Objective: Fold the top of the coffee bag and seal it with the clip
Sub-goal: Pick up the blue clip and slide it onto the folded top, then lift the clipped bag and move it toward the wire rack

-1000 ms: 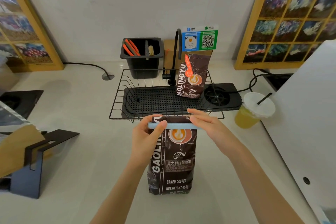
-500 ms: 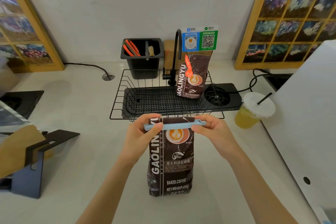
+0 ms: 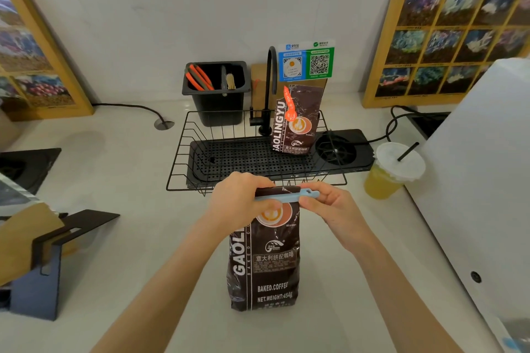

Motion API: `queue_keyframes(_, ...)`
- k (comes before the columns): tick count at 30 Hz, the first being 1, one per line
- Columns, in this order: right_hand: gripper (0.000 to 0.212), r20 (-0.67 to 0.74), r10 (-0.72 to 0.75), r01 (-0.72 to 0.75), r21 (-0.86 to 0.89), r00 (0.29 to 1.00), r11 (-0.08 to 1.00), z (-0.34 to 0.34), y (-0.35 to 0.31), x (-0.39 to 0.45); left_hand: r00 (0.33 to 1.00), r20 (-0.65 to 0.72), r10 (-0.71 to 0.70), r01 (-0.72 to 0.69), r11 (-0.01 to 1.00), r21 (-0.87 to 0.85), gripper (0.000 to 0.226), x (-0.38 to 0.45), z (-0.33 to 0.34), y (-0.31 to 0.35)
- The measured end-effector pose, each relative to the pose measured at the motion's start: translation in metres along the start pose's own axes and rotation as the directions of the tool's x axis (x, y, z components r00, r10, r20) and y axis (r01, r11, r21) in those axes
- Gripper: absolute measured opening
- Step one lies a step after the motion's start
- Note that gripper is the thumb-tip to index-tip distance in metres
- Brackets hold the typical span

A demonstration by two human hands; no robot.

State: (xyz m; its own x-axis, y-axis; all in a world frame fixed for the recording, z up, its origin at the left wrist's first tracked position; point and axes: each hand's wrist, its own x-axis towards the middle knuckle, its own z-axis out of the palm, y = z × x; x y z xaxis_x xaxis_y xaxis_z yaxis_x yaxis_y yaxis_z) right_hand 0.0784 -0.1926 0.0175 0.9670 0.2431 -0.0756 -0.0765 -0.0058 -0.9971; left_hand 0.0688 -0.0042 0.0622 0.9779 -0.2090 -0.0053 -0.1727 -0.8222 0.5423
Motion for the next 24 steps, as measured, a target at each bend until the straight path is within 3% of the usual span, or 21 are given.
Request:
queue_keyframes(7, 0.016, -0.098, -0.133, 0.126, -0.083, 0.986, 0.989, 0.009, 0.003, -0.006, 0.999, -0.051, 0.005, -0.005, 1.000, 0.006, 0.024, 0.000, 0.004, -0.001)
queue_keyframes(11, 0.018, -0.082, -0.110, 0.107, -0.042, 0.991, 0.993, 0.007, 0.004, -0.006, 0.996, -0.083, 0.039, -0.035, 0.998, 0.048, 0.028, -0.001, 0.009, -0.001)
queue_keyframes(14, 0.018, -0.063, -0.071, 0.073, 0.023, 0.995, 0.997, 0.007, 0.007, -0.005, 0.984, -0.174, 0.047, -0.043, 0.999, 0.025, 0.055, -0.007, 0.013, -0.008)
queue_keyframes(16, 0.018, -0.054, -0.051, 0.054, 0.055, 0.997, 0.997, 0.008, 0.008, -0.004, 0.968, -0.234, -0.087, 0.039, 0.978, -0.204, 0.082, -0.016, 0.013, -0.016)
queue_keyframes(17, 0.018, -0.058, -0.038, 0.042, 0.069, 0.998, 0.997, 0.009, 0.010, -0.003, 0.956, -0.213, -0.203, 0.119, 0.929, -0.351, 0.088, -0.023, 0.012, -0.022)
queue_keyframes(19, 0.018, -0.070, -0.002, 0.010, 0.106, 0.998, 0.994, 0.010, 0.013, -0.001, 0.924, 0.007, -0.383, 0.307, 0.731, -0.609, 0.085, -0.036, 0.016, -0.038)
queue_keyframes(21, 0.020, -0.073, 0.038, -0.026, 0.165, 0.997, 0.986, 0.010, 0.016, 0.000, 0.911, 0.238, -0.337, 0.398, 0.565, -0.723, 0.075, -0.047, 0.025, -0.052)
queue_keyframes(24, 0.033, -0.034, 0.105, -0.095, 0.208, 0.994, 0.973, 0.012, 0.022, -0.004, 0.927, 0.247, -0.284, 0.364, 0.510, -0.779, 0.058, -0.052, 0.039, -0.064)
